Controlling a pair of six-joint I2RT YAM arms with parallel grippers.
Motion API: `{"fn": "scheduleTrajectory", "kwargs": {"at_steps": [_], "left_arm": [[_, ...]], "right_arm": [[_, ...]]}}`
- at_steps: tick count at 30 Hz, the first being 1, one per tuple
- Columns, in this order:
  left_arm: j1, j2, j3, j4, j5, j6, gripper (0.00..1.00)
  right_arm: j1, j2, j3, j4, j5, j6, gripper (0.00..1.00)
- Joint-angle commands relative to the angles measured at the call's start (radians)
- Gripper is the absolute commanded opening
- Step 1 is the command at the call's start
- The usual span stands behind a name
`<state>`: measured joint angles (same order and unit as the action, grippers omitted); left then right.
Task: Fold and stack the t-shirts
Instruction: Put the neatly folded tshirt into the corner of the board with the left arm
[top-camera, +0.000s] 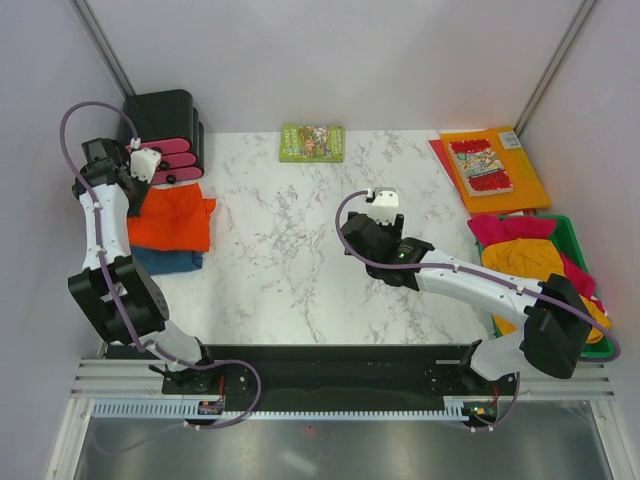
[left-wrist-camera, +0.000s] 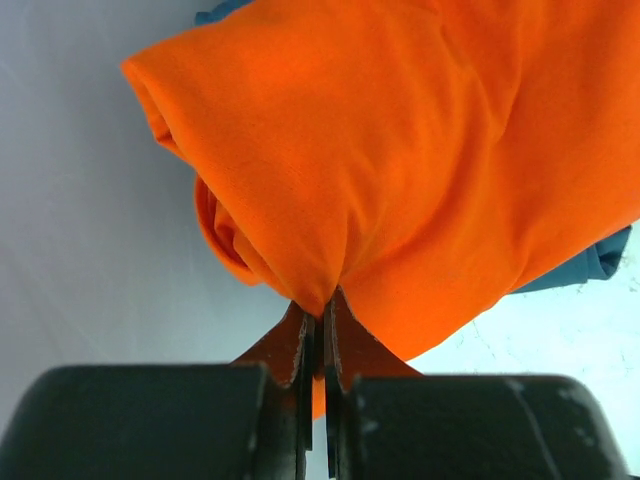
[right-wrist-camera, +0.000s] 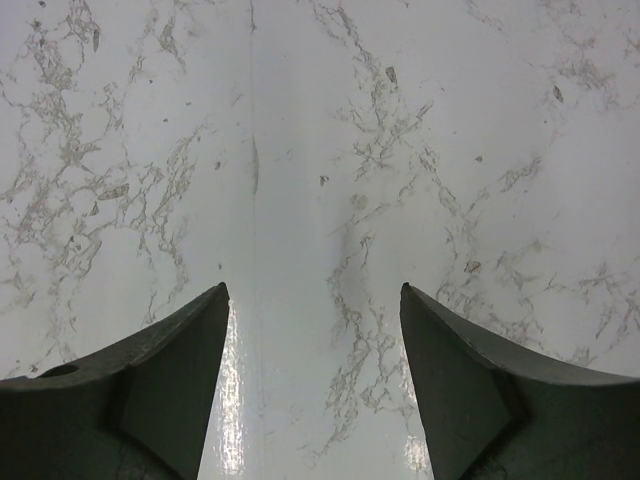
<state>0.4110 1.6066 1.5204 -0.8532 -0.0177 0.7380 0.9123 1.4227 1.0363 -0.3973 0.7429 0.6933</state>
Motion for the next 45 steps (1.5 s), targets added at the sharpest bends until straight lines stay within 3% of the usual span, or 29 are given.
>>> {"fn": "scheduleTrajectory", "kwargs": {"at_steps": [1, 15, 25, 27, 28, 29, 30, 32, 35, 37, 39, 40, 42, 43, 45], "left_arm": [[0.017, 0.015, -0.045, 0.146, -0.013, 0.073, 0.02], [0.104, 0.177, -0.074, 0.329, -0.042, 0.15, 0.02], [0.163, 0.205, -0.129, 0.422, -0.081, 0.155, 0.02], [0.173, 0.176, -0.121, 0.413, -0.03, 0.123, 0.19], [0.183, 0.161, -0.118, 0.401, -0.004, 0.11, 0.33], [0.184, 0.12, -0.112, 0.392, 0.013, 0.078, 0.63], [0.189, 0.096, -0.112, 0.375, 0.081, 0.06, 0.75], [0.19, 0.034, -0.12, 0.362, 0.126, -0.001, 0.93], [0.187, -0.008, -0.123, 0.29, 0.232, -0.1, 0.99], [0.187, -0.01, -0.129, 0.235, 0.314, -0.182, 0.99], [0.189, -0.002, -0.159, 0.212, 0.401, -0.224, 0.88], [0.189, 0.006, -0.175, 0.212, 0.426, -0.261, 0.68], [0.186, 0.042, -0.209, 0.207, 0.482, -0.291, 0.44], [0.184, 0.055, -0.218, 0.207, 0.493, -0.316, 0.25], [0.184, 0.096, -0.244, 0.206, 0.515, -0.328, 0.09]], "right_arm": [[0.002, -0.001, 0.002, -0.017, -0.008, 0.031, 0.77], [0.007, -0.011, 0.022, -0.118, 0.0, 0.086, 0.76], [0.028, 0.01, 0.031, -0.132, 0.01, 0.118, 0.76], [0.033, 0.019, 0.037, -0.133, 0.01, 0.12, 0.76], [0.037, 0.024, 0.041, -0.133, 0.007, 0.12, 0.76], [0.043, 0.034, 0.044, -0.132, 0.009, 0.121, 0.76], [0.048, 0.039, 0.047, -0.13, 0.007, 0.123, 0.76], [0.062, 0.062, 0.053, -0.126, 0.004, 0.13, 0.76], [0.083, 0.097, 0.062, -0.124, -0.007, 0.141, 0.76], [0.1, 0.123, 0.071, -0.126, -0.008, 0.146, 0.76], [0.108, 0.137, 0.088, -0.124, -0.01, 0.147, 0.76], [0.112, 0.151, 0.094, -0.126, -0.01, 0.146, 0.76], [0.115, 0.16, 0.117, -0.127, -0.013, 0.138, 0.76], [0.117, 0.168, 0.125, -0.129, -0.01, 0.135, 0.76], [0.119, 0.171, 0.148, -0.136, -0.007, 0.132, 0.76]]}}
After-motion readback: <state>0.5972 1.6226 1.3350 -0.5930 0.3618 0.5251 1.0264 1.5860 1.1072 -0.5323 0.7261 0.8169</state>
